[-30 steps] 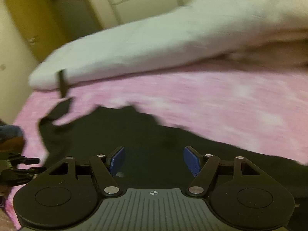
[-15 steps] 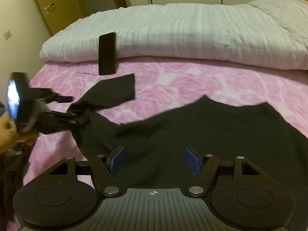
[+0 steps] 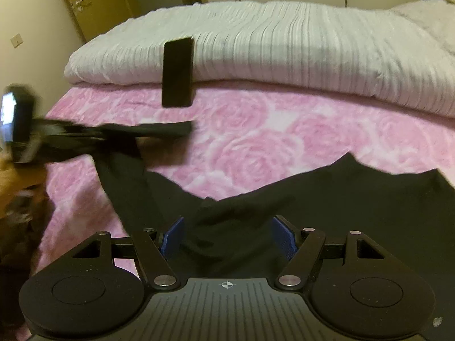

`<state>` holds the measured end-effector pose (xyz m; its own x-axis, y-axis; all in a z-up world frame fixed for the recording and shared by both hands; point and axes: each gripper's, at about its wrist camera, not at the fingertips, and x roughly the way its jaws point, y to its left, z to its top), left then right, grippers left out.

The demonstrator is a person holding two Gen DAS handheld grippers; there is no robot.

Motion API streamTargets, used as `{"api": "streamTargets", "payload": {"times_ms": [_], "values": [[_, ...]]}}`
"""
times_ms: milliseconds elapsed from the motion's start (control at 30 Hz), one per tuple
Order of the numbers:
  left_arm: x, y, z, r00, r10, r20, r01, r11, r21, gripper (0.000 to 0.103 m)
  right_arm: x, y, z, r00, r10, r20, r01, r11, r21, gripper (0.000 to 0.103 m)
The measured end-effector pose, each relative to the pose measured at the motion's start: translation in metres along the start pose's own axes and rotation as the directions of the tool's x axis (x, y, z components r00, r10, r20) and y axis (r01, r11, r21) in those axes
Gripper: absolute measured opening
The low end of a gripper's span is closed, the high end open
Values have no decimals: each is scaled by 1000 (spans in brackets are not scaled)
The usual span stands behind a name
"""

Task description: Fold clothes

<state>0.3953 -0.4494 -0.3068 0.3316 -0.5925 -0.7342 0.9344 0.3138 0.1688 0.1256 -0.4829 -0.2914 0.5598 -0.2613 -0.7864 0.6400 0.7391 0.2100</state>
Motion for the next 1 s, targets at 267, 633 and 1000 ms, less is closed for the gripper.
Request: {"api": "streamTargets", "payload": {"times_ms": [267,633,1000], "values": [[-18,59,-66,981,50,-188,-98,962,-256,34,16,28,-5,997,61,-54,-65,996,-67,70],[-53,66,-87,966,54,-254,-137,937,-321,42,20,33,-32,993,51,-109,-55,998,-39,70],[-32,-13,-75,988,94,-121,-47,937,345,24,34,62,-36,991,57,-118,-63,997,-53,70]]}}
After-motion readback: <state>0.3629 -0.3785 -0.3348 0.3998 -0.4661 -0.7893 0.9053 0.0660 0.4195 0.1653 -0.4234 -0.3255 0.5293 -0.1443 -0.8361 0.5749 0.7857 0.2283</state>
